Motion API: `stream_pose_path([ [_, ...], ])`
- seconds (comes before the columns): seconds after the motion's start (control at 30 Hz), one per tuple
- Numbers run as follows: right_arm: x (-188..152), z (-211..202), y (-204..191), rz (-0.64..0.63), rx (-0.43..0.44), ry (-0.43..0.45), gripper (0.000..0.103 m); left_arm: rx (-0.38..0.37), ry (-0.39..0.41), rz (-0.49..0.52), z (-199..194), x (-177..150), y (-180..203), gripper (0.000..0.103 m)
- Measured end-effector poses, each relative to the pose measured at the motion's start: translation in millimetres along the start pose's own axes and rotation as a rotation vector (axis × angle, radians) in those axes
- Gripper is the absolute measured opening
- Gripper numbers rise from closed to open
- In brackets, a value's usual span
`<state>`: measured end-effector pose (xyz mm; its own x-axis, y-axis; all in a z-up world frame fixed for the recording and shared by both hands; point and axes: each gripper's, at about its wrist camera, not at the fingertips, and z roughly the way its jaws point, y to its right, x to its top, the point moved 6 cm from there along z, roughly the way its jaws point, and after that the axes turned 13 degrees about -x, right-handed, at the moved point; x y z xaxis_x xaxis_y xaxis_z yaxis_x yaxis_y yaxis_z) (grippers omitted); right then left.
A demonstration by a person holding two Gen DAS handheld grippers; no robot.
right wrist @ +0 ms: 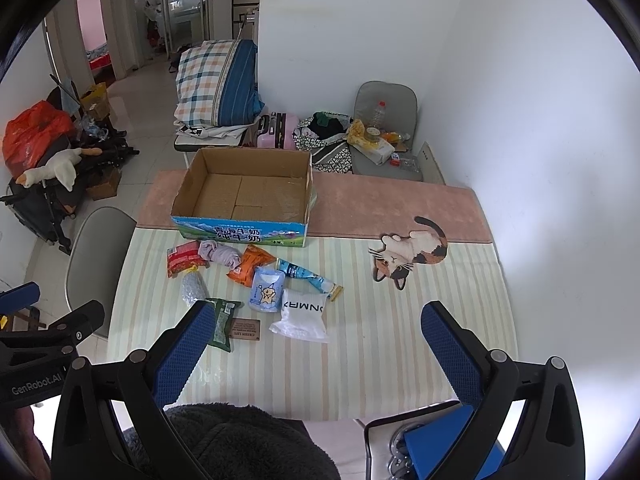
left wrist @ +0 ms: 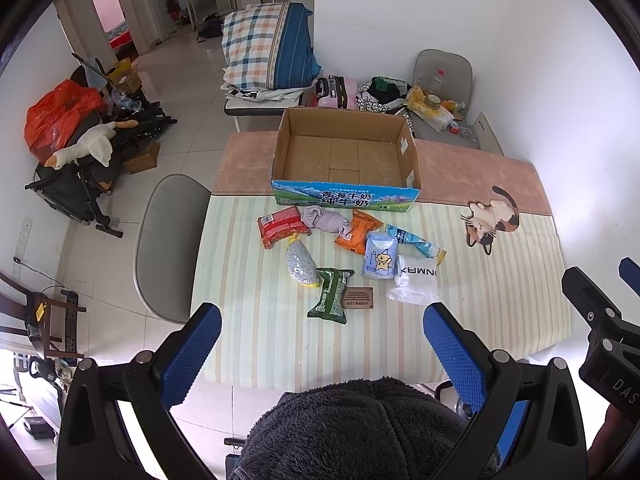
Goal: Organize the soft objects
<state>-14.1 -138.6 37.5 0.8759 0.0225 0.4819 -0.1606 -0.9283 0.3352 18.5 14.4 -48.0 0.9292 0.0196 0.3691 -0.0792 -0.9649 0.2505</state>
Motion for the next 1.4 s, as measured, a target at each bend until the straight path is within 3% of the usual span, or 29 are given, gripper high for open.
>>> stream_pose_path([
  [0.2, 2.9, 28.5, -2.0, 0.024, 0.029, -0.041, 0.103, 0.021, 0.037, 0.009, 14.8, 28.1, -6.7, 0.103],
  [0.37, 1.1, 100.8, -21.2, 0.028, 0.077, -0.152, 0.103, 0.117, 0.018, 0.016, 75.3, 52.9, -34.5, 0.103],
  [0.5, -16.1, 195.6, -46.8, 0.004, 0.114, -0.318, 0.103, 0.161, -0.14, 0.038, 163.2, 46.7, -61.3, 0.103],
  [0.73, -66.5, 348.8, -78.5, -0.015, 0.083, -0.551, 0.103, 0.093, -0.427, 0.003, 303.3, 0.5, -73.0, 0.1],
  [0.87, -93.5, 408.2, -93.3, -0.018, 0.096, -0.652, 0.103, 0.061, -0.547, -0.016, 362.5, -28.4, -66.3, 0.078],
  [0.93, -103.2, 424.4, -102.0, -0.034, 0.106, -0.682, 0.103, 0.046, -0.59, -0.05, 383.7, -41.1, -67.4, 0.077],
  [1.03, -115.0, 444.5, -116.8, -0.056, 0.125, -0.72, 0.103, 0.048, -0.619, -0.08, 407.3, -54.1, -70.8, 0.07],
  [1.17, -124.6, 460.3, -132.8, -0.051, 0.177, -0.763, 0.103, 0.031, -0.642, -0.142, 422.6, -64.7, -77.2, 0.039],
  [1.23, -126.2, 468.2, -137.3, -0.042, 0.179, -0.769, 0.103, 0.037, -0.628, -0.146, 422.1, -65.3, -77.4, 0.038],
  [1.3, -128.7, 474.5, -140.7, -0.022, 0.187, -0.772, 0.094, 0.061, -0.614, -0.118, 419.7, -64.7, -74.6, 0.035],
  [1.33, -131.0, 476.3, -141.7, -0.012, 0.197, -0.783, 0.084, 0.07, -0.605, -0.102, 416.9, -65.0, -71.9, 0.034],
  [1.4, -133.4, 478.2, -143.0, -0.005, 0.207, -0.799, 0.078, 0.068, -0.604, -0.107, 413.5, -64.3, -65.7, 0.032],
])
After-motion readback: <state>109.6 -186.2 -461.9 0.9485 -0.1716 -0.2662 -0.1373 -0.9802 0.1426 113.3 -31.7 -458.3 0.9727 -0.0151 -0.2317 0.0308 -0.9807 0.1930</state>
